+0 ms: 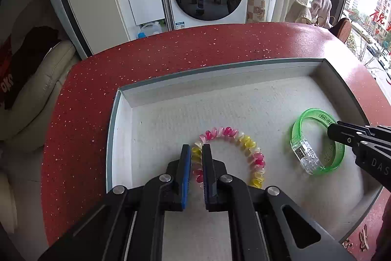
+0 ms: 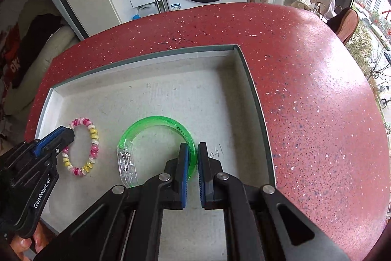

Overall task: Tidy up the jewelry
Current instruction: 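Carry the beaded bracelet and green bangle with both tools into the grey tray, then open the right tool to drop the green bangle while the left tool releases the beaded bracelet, then move both tools back out of the tray toward the remaining jewelry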

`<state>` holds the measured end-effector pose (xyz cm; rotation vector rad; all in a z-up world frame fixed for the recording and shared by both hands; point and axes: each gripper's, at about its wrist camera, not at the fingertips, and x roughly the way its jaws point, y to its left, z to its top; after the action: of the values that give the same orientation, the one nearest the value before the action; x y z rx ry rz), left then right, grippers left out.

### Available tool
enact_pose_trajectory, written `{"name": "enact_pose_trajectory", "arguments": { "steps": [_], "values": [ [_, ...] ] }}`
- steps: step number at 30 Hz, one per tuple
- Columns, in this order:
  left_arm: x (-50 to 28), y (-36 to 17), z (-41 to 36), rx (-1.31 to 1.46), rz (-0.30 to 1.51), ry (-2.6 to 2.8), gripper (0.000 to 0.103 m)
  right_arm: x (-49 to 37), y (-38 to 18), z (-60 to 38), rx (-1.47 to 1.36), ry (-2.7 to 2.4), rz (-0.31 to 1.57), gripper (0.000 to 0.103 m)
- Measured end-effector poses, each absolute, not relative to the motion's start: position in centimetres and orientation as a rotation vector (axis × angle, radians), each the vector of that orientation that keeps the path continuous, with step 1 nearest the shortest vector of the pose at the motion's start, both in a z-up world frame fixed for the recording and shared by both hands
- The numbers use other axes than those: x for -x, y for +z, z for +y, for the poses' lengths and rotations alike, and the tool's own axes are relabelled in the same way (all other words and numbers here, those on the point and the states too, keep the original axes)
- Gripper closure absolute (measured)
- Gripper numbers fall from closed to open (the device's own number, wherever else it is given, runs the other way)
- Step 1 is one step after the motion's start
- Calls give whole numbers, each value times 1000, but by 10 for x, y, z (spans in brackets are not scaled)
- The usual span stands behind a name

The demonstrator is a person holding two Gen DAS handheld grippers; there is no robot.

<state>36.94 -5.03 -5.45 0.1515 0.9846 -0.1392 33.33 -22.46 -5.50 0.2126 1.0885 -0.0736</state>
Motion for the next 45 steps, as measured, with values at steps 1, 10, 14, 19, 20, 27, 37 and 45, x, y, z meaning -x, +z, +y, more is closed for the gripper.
{"name": "enact_pose_trajectory", "arguments": {
  "steps": [1, 10, 14, 19, 20, 27, 37, 45],
  "values": [
    [-369, -54, -49, -138, 984, -141, 76, -333, -54, -224, -209, -71, 1088, 93],
    [-364, -44, -42, -101, 962, -143, 76, -308, -24, -228, -286, -32, 1006, 49],
    [-363, -41, -46, -107, 955, -146, 76, -293, -6, -225, -293, -14, 964, 39],
    [-355, -25, -51, -108, 915, -165, 76, -277, 10, -227, -317, -9, 928, 32],
    [-352, -20, -51, -103, 904, -173, 76, -274, 12, -227, -321, -8, 925, 31],
    [-328, 4, -44, -50, 831, -192, 0, -251, 17, -235, -371, 1, 913, 23],
    [-274, 20, -25, -36, 800, -237, 0, -204, 18, -242, -414, 28, 834, 13],
    [-218, 16, -18, -66, 813, -291, 0, -180, 7, -238, -398, 39, 951, 13]
  ]
}}
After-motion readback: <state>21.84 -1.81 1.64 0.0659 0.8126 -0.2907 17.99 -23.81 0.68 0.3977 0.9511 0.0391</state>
